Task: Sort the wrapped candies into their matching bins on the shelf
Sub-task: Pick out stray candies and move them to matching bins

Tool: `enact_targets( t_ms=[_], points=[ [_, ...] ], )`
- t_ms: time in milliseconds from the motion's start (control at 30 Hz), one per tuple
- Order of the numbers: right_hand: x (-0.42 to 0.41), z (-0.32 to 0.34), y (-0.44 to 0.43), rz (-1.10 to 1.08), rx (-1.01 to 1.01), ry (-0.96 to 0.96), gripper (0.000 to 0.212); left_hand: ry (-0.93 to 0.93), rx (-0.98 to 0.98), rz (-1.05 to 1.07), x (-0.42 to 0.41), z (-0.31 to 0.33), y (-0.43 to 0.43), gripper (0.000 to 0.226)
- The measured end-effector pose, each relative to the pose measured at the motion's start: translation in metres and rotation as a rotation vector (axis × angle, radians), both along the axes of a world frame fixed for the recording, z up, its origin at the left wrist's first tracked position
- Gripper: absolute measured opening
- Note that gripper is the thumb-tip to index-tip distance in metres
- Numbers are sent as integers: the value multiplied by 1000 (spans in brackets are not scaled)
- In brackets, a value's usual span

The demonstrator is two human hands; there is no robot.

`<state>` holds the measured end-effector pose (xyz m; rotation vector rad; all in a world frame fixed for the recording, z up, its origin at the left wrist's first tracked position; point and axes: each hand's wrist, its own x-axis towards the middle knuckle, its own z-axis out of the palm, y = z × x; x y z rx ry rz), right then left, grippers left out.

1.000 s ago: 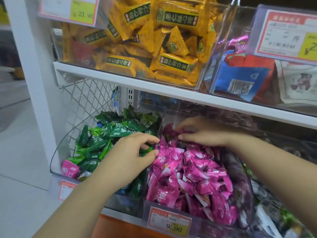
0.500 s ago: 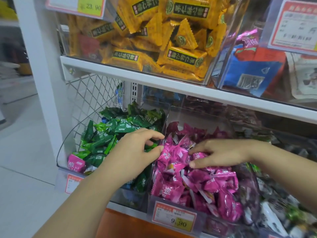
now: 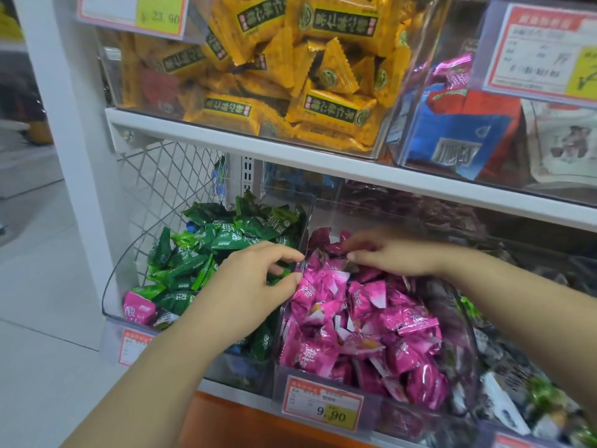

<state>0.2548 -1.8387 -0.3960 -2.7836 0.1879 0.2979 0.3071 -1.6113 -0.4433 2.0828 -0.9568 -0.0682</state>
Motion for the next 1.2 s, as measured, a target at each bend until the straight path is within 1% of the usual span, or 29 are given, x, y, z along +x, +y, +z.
enact_targets(
  t_ms=[67, 133, 200, 333, 433, 533, 600, 667, 700, 767, 800, 867, 933, 1000, 1100, 1167, 1200],
  points=[
    [16, -11, -7, -10, -50, -13, 33, 2, 0, -2, 0, 0, 0, 23],
    [27, -18, -13, 3, -68, 5, 37, 1, -7, -2, 1, 0, 0, 25],
    [33, -20, -18, 8, -66, -20, 39, 0, -10, -4, 1, -1, 0, 27],
    [35, -24, -29, 43, -158, -65, 41, -1, -19, -10, 1, 0, 0, 25],
    [36, -26, -32, 42, -151, -73, 49, 3, -14, -7, 1, 0, 0, 26],
    [38, -28, -32, 46, -104, -56, 49, 13, -11, -6, 1, 1, 1, 27],
    [38, -32, -32, 8, -144, -21, 52, 20, -6, -4, 0, 1, 1, 26],
    [38, -36, -32, -11, -211, -13, 45, 17, -9, -2, -1, 1, 1, 26],
    [36, -37, -33, -7, -216, -45, 35, 14, -12, -1, -1, 1, 1, 26],
    [32, -34, -36, -21, -180, -161, 19, 5, -12, 2, -1, 1, 1, 26],
    [29, -31, -38, -47, -160, -237, 20, -2, -12, 6, 0, 0, 1, 26],
    [23, -22, -38, -115, -127, -374, 31, -38, -24, 30, 0, 0, 1, 25],
    [15, -11, -29, -143, -41, -459, 35, -86, -61, 75, 0, 1, -1, 24],
    [7, 0, -13, -125, 61, -455, 34, -70, -136, 117, 0, 3, -2, 26],
    [-4, 13, 18, -9, 252, -400, 33, 81, -285, 131, -2, 7, -4, 29],
    [-8, 14, 37, 95, 420, -371, 35, 182, -352, 98, -5, 10, -5, 30],
    [-9, 13, 43, 135, 466, -361, 36, 219, -387, 79, -6, 10, -6, 29]
  ],
)
